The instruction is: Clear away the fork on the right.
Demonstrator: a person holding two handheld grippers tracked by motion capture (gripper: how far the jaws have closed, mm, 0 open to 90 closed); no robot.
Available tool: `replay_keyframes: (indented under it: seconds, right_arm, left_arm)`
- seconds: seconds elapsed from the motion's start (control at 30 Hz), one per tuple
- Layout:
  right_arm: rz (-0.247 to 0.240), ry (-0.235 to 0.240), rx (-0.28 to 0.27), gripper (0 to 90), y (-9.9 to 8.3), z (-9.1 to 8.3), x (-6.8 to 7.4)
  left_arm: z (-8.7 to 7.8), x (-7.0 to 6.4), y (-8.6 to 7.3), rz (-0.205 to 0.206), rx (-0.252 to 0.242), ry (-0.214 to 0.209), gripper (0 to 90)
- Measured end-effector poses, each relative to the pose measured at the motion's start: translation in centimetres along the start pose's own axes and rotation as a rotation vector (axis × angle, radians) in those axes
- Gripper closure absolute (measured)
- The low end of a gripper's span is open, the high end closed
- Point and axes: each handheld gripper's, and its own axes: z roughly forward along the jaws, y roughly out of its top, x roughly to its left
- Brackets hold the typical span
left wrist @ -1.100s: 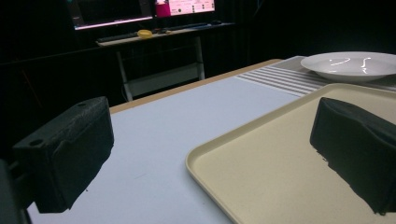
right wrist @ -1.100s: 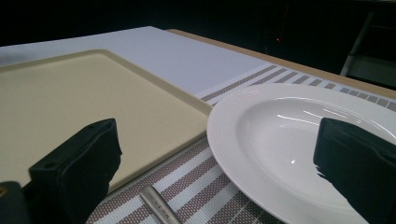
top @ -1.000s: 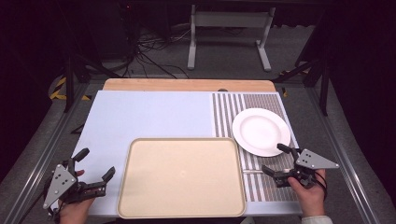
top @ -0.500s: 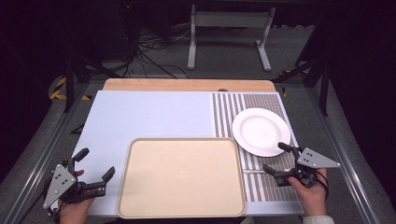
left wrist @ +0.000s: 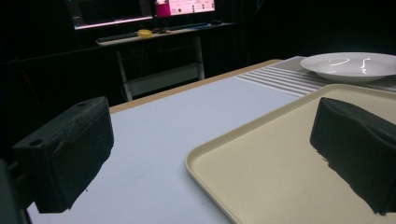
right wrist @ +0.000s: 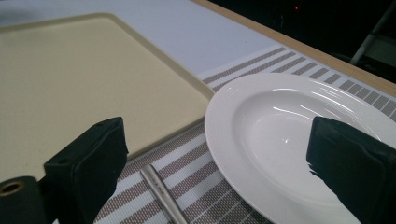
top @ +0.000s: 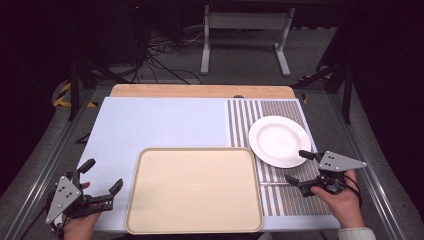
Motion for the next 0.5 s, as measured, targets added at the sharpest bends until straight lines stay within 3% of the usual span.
replay_keyframes:
  seconds: [0.17, 0.27, 0.5]
  right_arm:
    - [-0.038, 0.005, 0.067, 11.4, 1.0, -0.7, -0.4]
    - [-0.073, 0.009, 0.142, 12.4, 1.5, -0.8, -0.9]
    - [-0.101, 0.039, 0.242, 14.4, 2.2, -0.7, -1.4]
  left_arm:
    - [0.0, 0.0, 0.0, 0.003, 0.005, -0.009, 0.5]
    - [0.1, -0.1, 0.0, 0.005, 0.006, -0.014, 0.5]
    - [0.1, -0.1, 0.0, 0.01, 0.01, -0.013, 0.5]
